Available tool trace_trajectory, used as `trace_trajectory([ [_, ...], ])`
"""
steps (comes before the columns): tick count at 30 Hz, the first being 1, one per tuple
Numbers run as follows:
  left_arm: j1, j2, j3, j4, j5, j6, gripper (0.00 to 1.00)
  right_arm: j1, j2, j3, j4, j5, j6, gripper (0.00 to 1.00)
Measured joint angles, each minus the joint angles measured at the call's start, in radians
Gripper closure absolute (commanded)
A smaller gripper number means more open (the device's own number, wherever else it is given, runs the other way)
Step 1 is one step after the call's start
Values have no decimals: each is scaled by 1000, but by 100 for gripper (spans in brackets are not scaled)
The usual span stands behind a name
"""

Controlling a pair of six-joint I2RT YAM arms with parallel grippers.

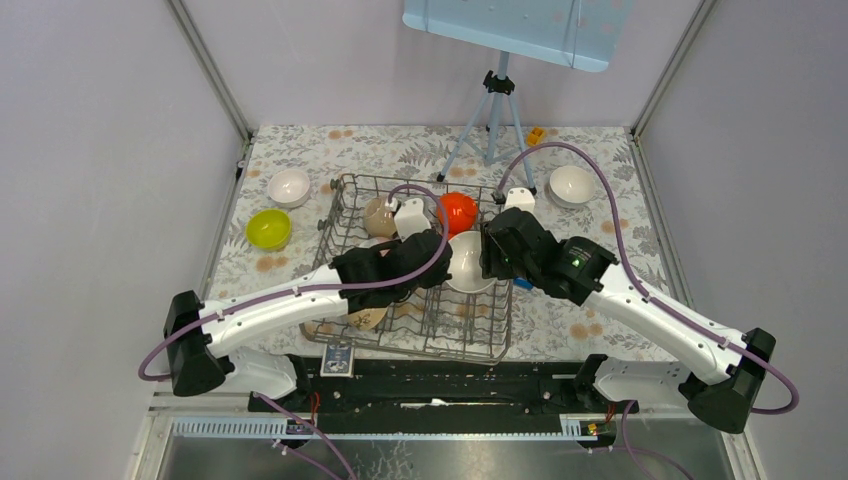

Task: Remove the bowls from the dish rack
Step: Place the bowl with the bowl.

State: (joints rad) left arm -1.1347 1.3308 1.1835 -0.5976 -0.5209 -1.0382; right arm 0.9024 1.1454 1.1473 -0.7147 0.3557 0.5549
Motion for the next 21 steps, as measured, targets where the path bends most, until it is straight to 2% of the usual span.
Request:
trace_trajectory([
  [9,7,51,32,-6,1,2,100,0,50,104,-69,54,-54,44],
  [17,19,96,98,-69,-20,16,100,0,94,192,-134,100,-115,57],
  [21,22,114,127,-87,-35,21,100,0,112,196,-150,101,-129,58],
])
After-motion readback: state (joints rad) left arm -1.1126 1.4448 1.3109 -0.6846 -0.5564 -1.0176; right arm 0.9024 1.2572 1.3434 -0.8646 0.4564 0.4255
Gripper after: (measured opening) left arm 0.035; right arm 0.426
